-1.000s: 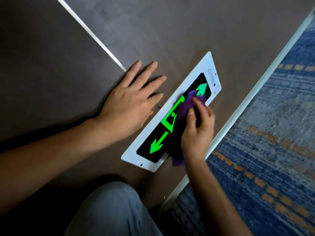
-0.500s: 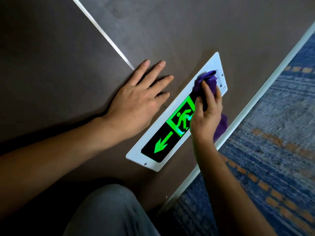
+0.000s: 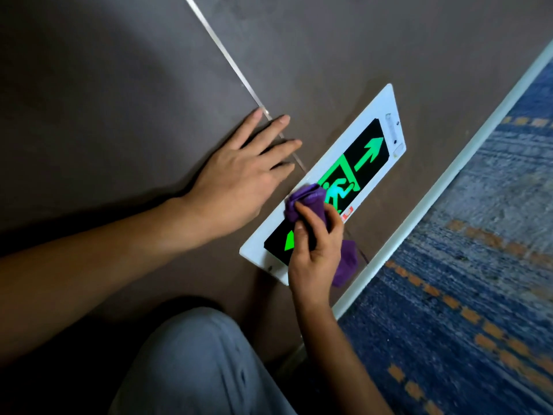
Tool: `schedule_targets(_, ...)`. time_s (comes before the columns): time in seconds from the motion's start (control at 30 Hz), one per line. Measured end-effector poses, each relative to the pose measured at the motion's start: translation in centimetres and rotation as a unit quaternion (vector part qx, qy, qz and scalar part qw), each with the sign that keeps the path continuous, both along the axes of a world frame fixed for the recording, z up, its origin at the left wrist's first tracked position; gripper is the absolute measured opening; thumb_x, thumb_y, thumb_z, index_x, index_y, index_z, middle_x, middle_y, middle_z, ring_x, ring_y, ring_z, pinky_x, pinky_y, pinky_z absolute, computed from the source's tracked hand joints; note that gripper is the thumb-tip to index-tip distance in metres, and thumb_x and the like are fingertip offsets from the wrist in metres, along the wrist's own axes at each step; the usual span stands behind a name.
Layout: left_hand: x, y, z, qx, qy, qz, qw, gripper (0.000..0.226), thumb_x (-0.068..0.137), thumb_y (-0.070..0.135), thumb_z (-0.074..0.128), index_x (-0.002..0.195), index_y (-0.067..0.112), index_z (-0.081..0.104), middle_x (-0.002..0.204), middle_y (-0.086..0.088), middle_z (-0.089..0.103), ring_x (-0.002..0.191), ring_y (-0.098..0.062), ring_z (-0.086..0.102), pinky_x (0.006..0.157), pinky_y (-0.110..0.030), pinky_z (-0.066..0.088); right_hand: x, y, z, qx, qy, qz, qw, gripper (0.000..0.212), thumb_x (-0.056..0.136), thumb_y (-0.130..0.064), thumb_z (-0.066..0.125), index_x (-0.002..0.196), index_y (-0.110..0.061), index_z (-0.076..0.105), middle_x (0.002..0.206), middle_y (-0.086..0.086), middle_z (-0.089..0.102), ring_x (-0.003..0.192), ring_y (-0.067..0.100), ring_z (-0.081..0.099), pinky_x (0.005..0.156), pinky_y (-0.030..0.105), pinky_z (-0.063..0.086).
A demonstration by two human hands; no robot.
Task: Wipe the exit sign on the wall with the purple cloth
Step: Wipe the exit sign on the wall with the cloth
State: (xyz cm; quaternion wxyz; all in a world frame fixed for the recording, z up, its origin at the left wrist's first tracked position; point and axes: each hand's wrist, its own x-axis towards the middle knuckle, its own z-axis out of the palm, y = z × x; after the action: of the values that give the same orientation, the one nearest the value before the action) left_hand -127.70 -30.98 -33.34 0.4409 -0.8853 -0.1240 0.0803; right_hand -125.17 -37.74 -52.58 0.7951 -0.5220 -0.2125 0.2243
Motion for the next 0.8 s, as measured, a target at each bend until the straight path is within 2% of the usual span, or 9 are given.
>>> schedule_targets(0.17, -0.2, -0.5, 0.4, -0.003, 0.005, 0.006, 1.000, 0.047, 0.088, 0.019, 0.068, 0.134, 0.013, 0.067, 0.159, -0.008, 0.046, 0.155, -0.038, 0.026, 0.126, -0.060, 0.014, -3.0, -1.4, -0.9, -0.006, -0.034, 0.006, 0.999, 0.032, 0.094, -0.013, 0.062, 0.119, -0.030, 0.075, 0.143, 0.002, 0.049, 0.135, 0.016, 0.047, 0.114, 0.040, 0.039)
schedule_targets(0.37, -0.2, -0.4, 0.4, 0.008, 0.022, 0.025, 0.999, 0.048, 0.094, 0.024, 0.061, 0.142, 0.018, 0.061, 0.165, -0.004, 0.037, 0.158, -0.035, 0.016, 0.128, -0.057, 0.006, -5.5, -3.0, -2.0, -0.023, -0.106, 0.014, 0.994, 0.029, 0.095, -0.021, 0.059, 0.118, -0.033, 0.073, 0.143, 0.001, 0.050, 0.134, 0.020, 0.048, 0.110, 0.043, 0.042)
schedule_targets(0.47, -0.2, -0.4, 0.4, 0.009, 0.032, 0.034, 0.999, 0.049, 0.095, 0.026, 0.060, 0.143, 0.019, 0.059, 0.166, -0.003, 0.035, 0.159, -0.035, 0.015, 0.128, -0.057, 0.006, -5.6, -3.5, -2.7, -0.032, -0.155, 0.018, 0.987, 0.032, 0.094, -0.011, 0.065, 0.120, -0.028, 0.073, 0.143, 0.010, 0.052, 0.131, 0.026, 0.051, 0.107, 0.047, 0.045)
schedule_targets(0.57, -0.1, -0.3, 0.6, 0.008, 0.026, 0.023, 0.999, 0.048, 0.093, 0.027, 0.063, 0.140, 0.017, 0.063, 0.163, -0.005, 0.040, 0.157, -0.035, 0.019, 0.127, -0.058, 0.010, -5.6, -4.1, -2.8, -0.036, -0.192, 0.039, 0.980, 0.035, 0.091, -0.004, 0.067, 0.119, -0.024, 0.075, 0.141, 0.013, 0.054, 0.128, 0.030, 0.055, 0.106, 0.045, 0.046)
schedule_targets(0.63, -0.1, -0.4, 0.6, 0.009, 0.027, 0.029, 0.999, 0.048, 0.094, 0.030, 0.061, 0.140, 0.018, 0.063, 0.164, -0.004, 0.040, 0.158, -0.036, 0.019, 0.127, -0.057, 0.009, -4.8, -4.4, -2.7, -0.032, -0.170, 0.042, 0.984, 0.034, 0.091, -0.006, 0.066, 0.118, -0.024, 0.076, 0.138, 0.012, 0.057, 0.126, 0.026, 0.057, 0.106, 0.040, 0.047)
schedule_targets(0.7, -0.1, -0.4, 0.6, 0.010, 0.030, 0.031, 0.999, 0.048, 0.093, 0.032, 0.061, 0.139, 0.017, 0.063, 0.163, -0.004, 0.040, 0.157, -0.036, 0.020, 0.128, -0.058, 0.009, -2.4, -4.3, -2.3, -0.028, -0.094, 0.006, 0.995, 0.034, 0.092, -0.013, 0.063, 0.120, -0.029, 0.074, 0.134, 0.010, 0.059, 0.123, 0.019, 0.058, 0.105, 0.034, 0.046)
schedule_targets(0.8, -0.2, -0.2, 0.4, 0.011, 0.021, 0.019, 1.000, 0.047, 0.091, 0.035, 0.064, 0.135, 0.016, 0.066, 0.161, -0.005, 0.044, 0.156, -0.036, 0.023, 0.127, -0.059, 0.011, 3.8, -2.7, -1.3, -0.054, -0.019, -0.064, 0.996, 0.034, 0.097, -0.022, 0.059, 0.129, -0.027, 0.071, 0.137, 0.006, 0.059, 0.124, 0.011, 0.056, 0.108, 0.016, 0.040)
